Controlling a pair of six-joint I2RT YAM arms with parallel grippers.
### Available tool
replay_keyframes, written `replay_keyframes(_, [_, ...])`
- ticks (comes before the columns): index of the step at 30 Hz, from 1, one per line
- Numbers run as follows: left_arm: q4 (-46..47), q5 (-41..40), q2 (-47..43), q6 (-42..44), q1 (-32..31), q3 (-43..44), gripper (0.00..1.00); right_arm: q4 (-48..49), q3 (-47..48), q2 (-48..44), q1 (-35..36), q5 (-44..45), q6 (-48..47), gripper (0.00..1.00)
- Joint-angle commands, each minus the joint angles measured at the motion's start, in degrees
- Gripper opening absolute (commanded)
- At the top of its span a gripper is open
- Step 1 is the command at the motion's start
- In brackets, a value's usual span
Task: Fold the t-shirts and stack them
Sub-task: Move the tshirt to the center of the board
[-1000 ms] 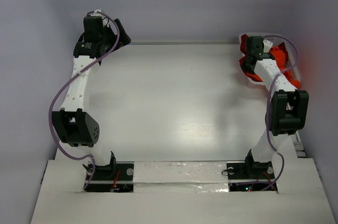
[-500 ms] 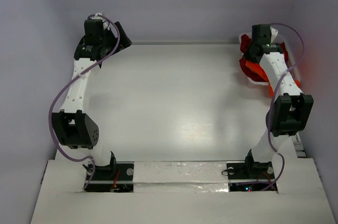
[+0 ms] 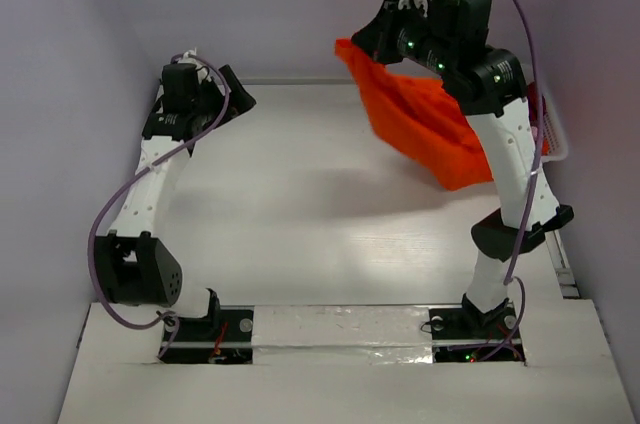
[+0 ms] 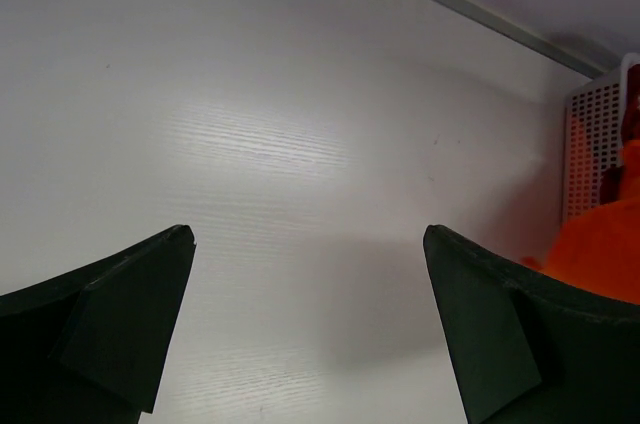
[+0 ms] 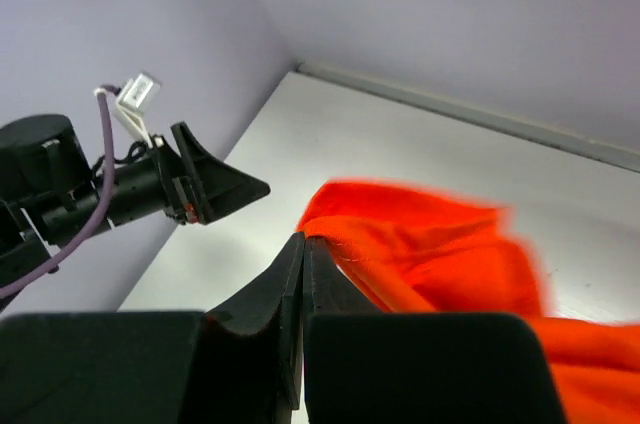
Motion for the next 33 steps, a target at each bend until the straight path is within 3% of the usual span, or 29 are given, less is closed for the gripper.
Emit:
replay_keyframes(1, [5.37, 1.31, -8.4, -1.37, -0.2, -4.11, 0.99, -0.6, -0.62, -1.07, 4.62, -2.45, -2.74, 0.0])
replay_keyframes(5, [8.18, 2.72, -15.26, -4.18, -0.73, -10.18, 0.99, 1.26, 0.15, -1.78, 13.85, 7.18, -8.01, 0.0])
replay_keyframes(10, [8.98, 1.31, -23.44, -5.07, -1.26, -18.35, 0.99, 1.87, 1.3, -2.65, 19.57, 9.85, -8.63, 0.0])
replay_keyframes(14, [8.81, 0.52, -29.76, -3.93, -1.26, -23.46, 0.99, 2.93, -2.03, -4.86, 29.84, 16.0, -11.88, 0.0])
replay_keyframes(22, [6.96, -0.18, -36.54, -3.75, -1.26, -26.9, 0.99, 6.88, -15.39, -4.25, 30.48, 16.36, -7.14, 0.0])
replay_keyframes(33, [2.3, -1.15, -37.16, -1.12, -1.26, -21.8, 0.99, 4.07, -10.03, 7.09, 29.95, 15.65, -6.71, 0.0])
